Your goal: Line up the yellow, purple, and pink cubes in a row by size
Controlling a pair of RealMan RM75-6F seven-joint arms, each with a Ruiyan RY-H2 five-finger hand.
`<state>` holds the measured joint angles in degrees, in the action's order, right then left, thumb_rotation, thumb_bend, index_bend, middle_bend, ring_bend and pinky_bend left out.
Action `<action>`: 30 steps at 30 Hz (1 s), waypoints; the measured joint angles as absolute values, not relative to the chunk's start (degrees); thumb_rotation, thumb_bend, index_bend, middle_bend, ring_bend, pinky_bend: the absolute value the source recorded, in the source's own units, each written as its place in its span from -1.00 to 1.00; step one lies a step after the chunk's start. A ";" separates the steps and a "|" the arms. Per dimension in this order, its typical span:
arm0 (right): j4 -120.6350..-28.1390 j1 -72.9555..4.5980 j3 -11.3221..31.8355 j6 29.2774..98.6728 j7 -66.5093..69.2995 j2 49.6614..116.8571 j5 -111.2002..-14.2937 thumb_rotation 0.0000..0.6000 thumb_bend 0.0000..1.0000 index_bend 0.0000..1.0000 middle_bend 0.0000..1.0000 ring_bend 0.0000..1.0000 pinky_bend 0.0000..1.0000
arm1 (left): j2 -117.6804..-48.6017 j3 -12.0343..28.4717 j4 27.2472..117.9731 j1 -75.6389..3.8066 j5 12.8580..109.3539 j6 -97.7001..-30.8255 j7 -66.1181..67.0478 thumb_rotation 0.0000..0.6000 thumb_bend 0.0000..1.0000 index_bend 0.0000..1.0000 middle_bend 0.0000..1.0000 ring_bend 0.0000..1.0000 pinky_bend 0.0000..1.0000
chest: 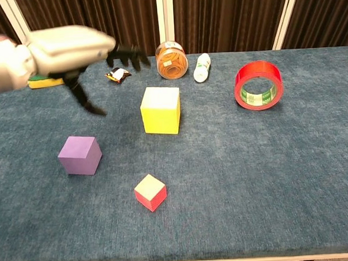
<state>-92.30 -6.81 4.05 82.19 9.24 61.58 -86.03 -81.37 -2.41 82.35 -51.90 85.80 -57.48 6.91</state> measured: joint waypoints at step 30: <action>-96.61 -6.18 4.20 82.85 4.25 60.87 -85.35 1.00 -0.67 -1.00 -0.89 -1.00 -1.00 | -85.18 -14.20 57.51 -46.86 110.51 -67.28 -1.97 1.00 -0.70 -0.43 -0.55 -0.63 -0.42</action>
